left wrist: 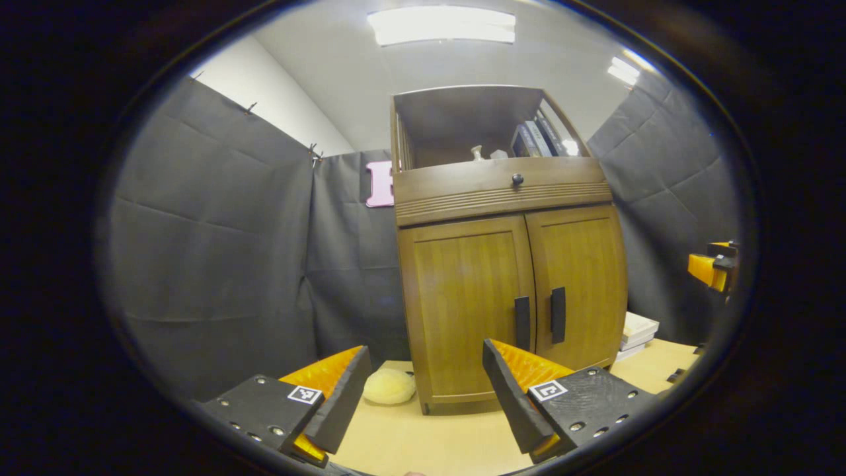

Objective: Open the right door of the double-door shoe cabinet with the right hand, and open the left door with the left hand.

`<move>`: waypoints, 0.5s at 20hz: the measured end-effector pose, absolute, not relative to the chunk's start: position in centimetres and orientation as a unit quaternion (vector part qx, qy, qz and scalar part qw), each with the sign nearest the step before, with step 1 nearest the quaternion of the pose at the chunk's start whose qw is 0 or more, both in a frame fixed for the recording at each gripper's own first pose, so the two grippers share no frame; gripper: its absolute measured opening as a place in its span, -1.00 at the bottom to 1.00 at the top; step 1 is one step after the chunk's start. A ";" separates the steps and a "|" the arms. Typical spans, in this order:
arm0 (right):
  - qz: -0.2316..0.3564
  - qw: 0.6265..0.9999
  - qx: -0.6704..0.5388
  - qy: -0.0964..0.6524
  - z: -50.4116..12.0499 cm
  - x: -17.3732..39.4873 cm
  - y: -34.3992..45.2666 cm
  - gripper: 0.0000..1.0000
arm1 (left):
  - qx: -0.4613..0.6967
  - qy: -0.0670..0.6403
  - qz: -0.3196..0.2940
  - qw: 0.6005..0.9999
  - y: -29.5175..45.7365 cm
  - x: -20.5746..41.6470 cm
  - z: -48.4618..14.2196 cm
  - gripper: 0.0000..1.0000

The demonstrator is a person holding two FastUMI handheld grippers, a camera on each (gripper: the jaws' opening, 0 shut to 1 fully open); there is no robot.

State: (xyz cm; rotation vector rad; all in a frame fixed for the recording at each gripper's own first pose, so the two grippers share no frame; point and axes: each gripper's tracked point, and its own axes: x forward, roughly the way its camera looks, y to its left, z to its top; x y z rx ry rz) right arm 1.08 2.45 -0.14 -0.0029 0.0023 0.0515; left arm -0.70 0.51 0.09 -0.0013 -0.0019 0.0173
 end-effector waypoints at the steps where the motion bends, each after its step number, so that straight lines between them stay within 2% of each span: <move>1: 0.029 1.000 -0.001 0.002 -0.3 1.3 2.7 0.93 | 0.000 -0.001 0.010 1.000 0.5 -0.8 0.2 1.00; 4: 0.041 0.999 0.003 0.007 -0.5 2.6 4.1 0.93 | 0.001 -0.001 0.016 1.000 1.0 -1.1 0.2 1.00; 5: 0.046 0.999 0.005 0.007 -0.6 3.0 4.5 0.93 | 0.002 -0.002 0.020 1.000 1.3 -1.2 0.4 0.94; 8: 0.062 0.998 0.010 0.007 -0.7 4.6 6.1 0.96 | 0.003 -0.002 0.030 1.000 2.1 -1.6 0.3 1.00; 10: 0.073 0.997 0.012 0.006 -0.7 5.7 7.3 0.96 | 0.005 -0.001 0.038 0.999 2.7 -1.8 0.3 0.94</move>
